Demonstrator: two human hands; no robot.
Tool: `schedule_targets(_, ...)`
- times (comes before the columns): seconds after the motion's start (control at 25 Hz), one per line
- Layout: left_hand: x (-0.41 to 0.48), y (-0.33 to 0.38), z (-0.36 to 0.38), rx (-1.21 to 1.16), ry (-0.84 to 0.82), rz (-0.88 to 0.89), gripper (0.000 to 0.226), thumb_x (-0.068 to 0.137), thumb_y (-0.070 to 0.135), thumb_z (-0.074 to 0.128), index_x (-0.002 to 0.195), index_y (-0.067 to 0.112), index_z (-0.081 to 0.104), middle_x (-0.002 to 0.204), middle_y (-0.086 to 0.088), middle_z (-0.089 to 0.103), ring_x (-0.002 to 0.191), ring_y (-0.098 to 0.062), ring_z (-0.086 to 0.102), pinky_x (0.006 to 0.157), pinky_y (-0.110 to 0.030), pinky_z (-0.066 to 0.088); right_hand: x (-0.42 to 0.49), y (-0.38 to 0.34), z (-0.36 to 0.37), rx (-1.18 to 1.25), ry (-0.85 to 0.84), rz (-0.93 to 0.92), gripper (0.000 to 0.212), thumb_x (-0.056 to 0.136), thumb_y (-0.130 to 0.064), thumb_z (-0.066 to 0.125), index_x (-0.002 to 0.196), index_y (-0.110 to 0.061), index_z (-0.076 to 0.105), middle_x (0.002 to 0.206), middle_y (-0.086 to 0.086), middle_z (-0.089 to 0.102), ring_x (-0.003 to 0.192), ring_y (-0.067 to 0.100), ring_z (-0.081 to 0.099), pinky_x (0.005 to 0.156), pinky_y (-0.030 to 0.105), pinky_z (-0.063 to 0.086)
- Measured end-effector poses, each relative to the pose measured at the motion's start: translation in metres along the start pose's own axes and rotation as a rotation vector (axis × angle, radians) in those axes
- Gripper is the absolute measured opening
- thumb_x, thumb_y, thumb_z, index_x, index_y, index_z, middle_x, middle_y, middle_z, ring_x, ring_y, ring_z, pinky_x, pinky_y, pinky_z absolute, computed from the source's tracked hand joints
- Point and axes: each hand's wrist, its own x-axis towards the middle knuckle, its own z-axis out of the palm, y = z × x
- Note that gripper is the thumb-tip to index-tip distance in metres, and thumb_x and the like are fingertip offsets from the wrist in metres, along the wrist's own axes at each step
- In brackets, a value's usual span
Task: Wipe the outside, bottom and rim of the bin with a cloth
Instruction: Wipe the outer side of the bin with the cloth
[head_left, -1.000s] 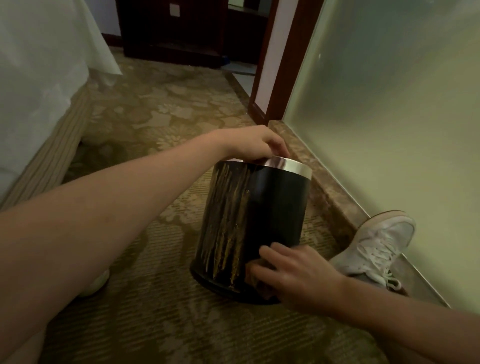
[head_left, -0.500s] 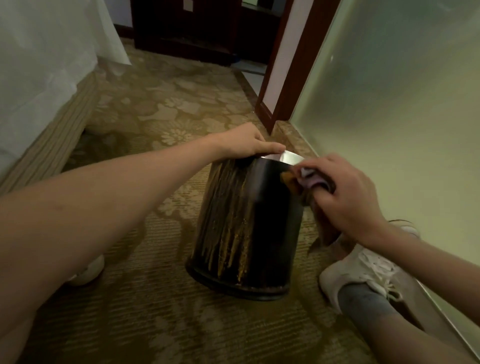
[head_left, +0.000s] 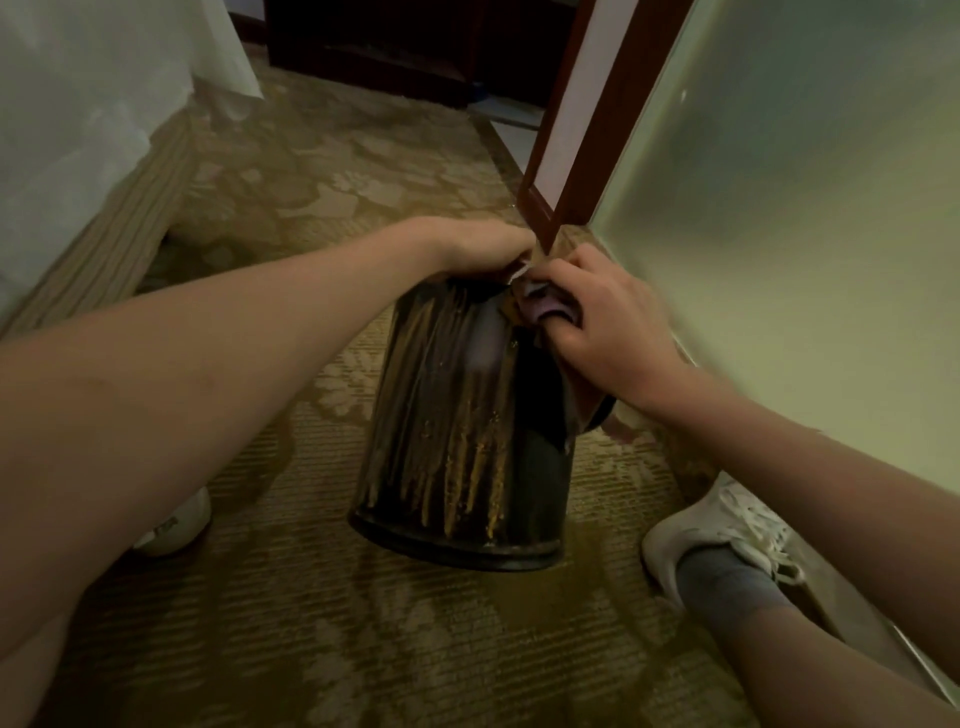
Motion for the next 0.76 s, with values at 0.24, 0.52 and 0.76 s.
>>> schedule_targets(0.24,-0.001,0.004,0.001,0.159,-0.046,-0.012,0.03,0.102,0.029,0.033,0.082,0.02,0.053,0.082,-0.002,0.053,0.074,-0.014,0.05,0.067,-0.028,0.039,-0.093,-0.032,0.011,0.06,-0.271,-0.231,0.04,0.085,-0.041,0.056,0.124,-0.032,0.06,0.106,-0.004,0.052,0.084,0.014,0.056,0.056,0.031,0.049)
schedule_targets(0.52,-0.011,0.007,0.007,0.299,-0.044,0.114,0.026,0.101,0.019,0.037,0.08,0.016,0.053,0.09,-0.006,0.053,0.085,-0.02,0.049,0.065,-0.02,0.035,-0.133,-0.035,0.003,0.357,-0.703,-0.134,0.039,0.08,-0.033,0.062,0.118,-0.037,0.065,0.105,-0.014,0.058,0.089,0.005,0.06,0.075,0.034,0.054)
schedule_targets(0.76,-0.007,0.004,0.003,0.156,-0.09,0.015,0.02,0.098,0.02,0.042,0.094,0.01,0.059,0.09,-0.01,0.055,0.08,-0.022,0.053,0.071,-0.03,0.043,-0.063,0.004,-0.032,0.664,-0.361,0.275,0.039,0.082,0.001,0.066,0.097,-0.035,0.068,0.099,-0.008,0.072,0.089,-0.008,0.063,0.084,0.013,0.044)
